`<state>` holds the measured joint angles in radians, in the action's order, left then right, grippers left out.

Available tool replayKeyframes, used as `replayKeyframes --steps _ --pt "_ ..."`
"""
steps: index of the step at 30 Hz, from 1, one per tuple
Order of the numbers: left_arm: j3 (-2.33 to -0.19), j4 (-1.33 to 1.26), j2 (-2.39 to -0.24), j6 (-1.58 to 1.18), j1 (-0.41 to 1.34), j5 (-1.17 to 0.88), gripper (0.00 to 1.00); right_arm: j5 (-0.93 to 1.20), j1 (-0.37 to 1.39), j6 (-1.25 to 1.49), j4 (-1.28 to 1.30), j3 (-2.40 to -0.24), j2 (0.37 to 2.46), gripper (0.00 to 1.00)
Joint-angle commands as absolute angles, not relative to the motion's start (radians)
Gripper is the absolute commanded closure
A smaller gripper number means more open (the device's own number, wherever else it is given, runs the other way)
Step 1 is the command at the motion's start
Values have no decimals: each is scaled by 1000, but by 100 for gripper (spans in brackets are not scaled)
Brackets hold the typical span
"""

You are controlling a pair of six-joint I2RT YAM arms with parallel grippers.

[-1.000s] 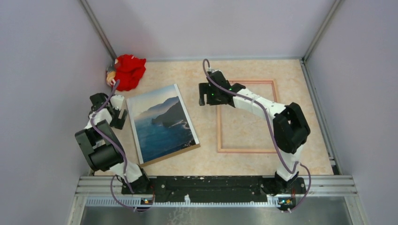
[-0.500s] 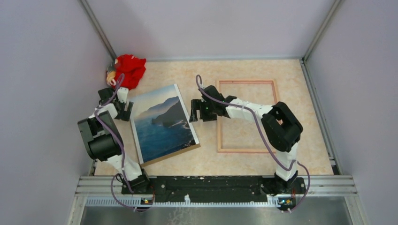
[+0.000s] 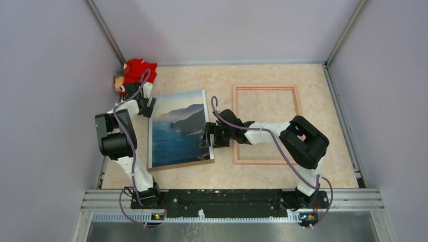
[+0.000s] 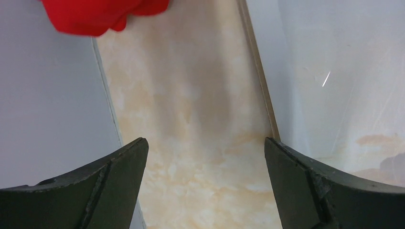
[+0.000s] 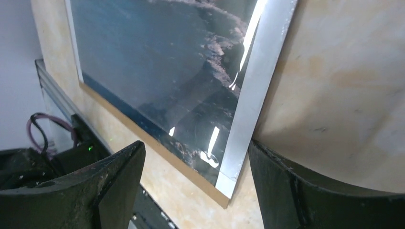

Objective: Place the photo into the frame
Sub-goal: Adjust the photo frame item at the center of the board.

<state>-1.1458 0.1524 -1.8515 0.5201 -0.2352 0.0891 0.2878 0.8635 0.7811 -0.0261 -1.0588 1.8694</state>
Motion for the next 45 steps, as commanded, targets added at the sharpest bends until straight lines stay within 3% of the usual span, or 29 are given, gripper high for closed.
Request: replayKeyframes --steps 1,11,23,33,45 --pt "-1198 267 -1909 467 -201 70 2 322 897 846 -45 -997 1861 20" --pt "-1300 423 -1785 497 -249 -57 2 193 754 706 222 -1166 1796 18" --pt "-1106 361 -1714 504 -263 -75 2 196 724 667 269 -1487 2093 19" --pt "-1042 316 -1721 479 -259 -100 2 242 727 719 220 -1510 2171 25" --pt "-974 288 -1730 461 -234 -96 2 301 740 730 158 -1539 2117 29"
